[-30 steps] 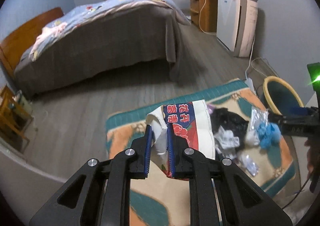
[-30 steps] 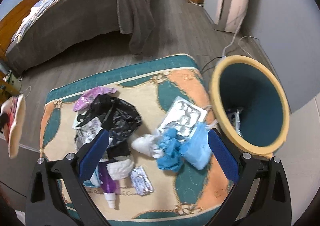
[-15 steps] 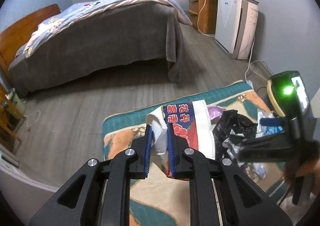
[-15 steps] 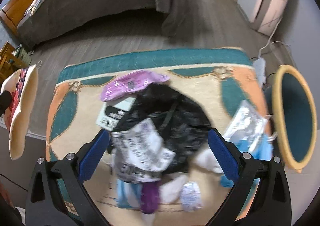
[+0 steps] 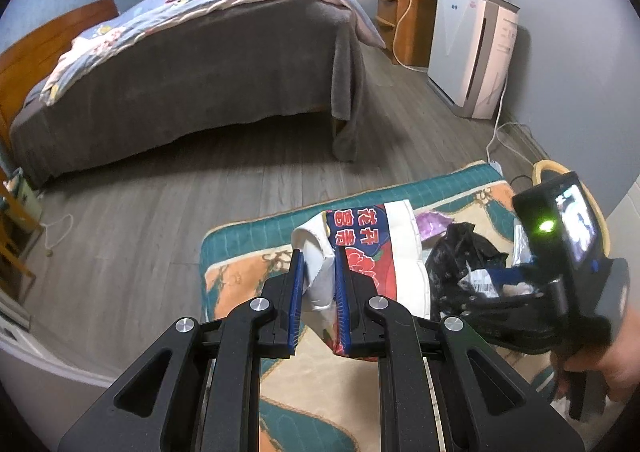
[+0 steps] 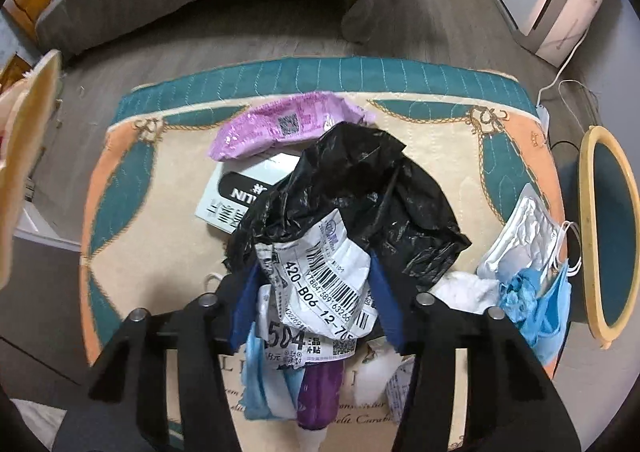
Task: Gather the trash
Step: 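Grasp the black plastic bag with the right tool while the left tool holds the paper, then drop the black bag into the bin with the right tool while the left tool drops the paper there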
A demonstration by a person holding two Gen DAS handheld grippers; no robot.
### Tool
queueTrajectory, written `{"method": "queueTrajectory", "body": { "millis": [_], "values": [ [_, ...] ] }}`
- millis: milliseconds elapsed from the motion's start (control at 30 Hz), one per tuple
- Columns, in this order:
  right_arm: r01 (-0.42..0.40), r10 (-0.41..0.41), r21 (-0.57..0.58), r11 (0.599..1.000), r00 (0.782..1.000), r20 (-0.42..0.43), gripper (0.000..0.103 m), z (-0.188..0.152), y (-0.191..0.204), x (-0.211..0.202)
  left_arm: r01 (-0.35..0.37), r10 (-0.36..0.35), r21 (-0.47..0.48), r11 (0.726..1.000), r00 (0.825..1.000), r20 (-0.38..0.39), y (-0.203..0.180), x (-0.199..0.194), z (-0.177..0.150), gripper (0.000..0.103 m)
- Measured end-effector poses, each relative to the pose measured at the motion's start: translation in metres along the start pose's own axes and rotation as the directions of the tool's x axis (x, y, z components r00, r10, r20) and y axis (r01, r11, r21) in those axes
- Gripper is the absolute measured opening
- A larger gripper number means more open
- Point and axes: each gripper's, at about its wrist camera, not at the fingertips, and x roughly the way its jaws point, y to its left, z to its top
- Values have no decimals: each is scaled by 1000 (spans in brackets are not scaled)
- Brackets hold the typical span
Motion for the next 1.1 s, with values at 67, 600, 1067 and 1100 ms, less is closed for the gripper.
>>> {"method": "queueTrajectory", "body": {
  "millis": [67,600,1067,1100],
  "values": [
    [-13,14,-10,1000,1000,16,45,-1,1,-10,3,-3,1,1000,1000,3,-1,0,1,16],
    [-51,39,35,998,963,265,45,1,-54,-118,20,-22,21,1000,998,64,-35,-12,15,16],
    [-39,-3,119,992,943,334,45,-5,-130,-146,40,-47,92,995,997,68,-94,0,28,16],
    [-37,-6,121,992,942,337,45,-6,-133,-147,42,-49,99,994,996,68,-99,2,29,16]
  ]
}}
